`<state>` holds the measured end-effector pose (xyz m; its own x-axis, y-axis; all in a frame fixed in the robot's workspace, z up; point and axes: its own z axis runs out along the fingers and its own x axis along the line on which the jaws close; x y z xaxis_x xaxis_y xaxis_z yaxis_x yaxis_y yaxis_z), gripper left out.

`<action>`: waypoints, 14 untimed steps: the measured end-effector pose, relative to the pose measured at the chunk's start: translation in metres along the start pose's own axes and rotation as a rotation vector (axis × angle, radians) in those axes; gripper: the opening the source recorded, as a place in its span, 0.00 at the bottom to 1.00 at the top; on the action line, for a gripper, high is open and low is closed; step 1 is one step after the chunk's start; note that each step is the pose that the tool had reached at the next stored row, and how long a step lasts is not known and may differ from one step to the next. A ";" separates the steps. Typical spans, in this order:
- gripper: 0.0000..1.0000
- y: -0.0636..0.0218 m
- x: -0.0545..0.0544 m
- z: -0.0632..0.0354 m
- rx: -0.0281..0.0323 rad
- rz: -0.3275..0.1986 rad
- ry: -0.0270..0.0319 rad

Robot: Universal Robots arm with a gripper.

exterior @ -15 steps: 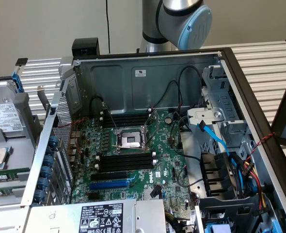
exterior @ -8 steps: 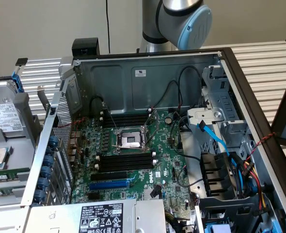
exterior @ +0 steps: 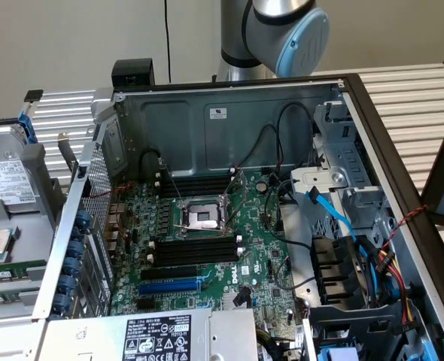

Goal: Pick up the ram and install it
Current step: 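Pick up the ram and move it above insertion slot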

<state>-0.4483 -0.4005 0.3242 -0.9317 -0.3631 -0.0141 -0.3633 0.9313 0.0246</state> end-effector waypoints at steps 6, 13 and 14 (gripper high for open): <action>0.11 -0.0001 0.000 0.0047 -0.0015 -0.108 0.0028; 0.17 -0.0003 0.000 0.0111 -0.0026 -0.238 0.0062; 0.17 -0.0003 0.000 0.0121 -0.0028 -0.256 0.0066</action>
<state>-0.4483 -0.4005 0.3120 -0.8092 -0.5873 -0.0137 -0.5875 0.8089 0.0239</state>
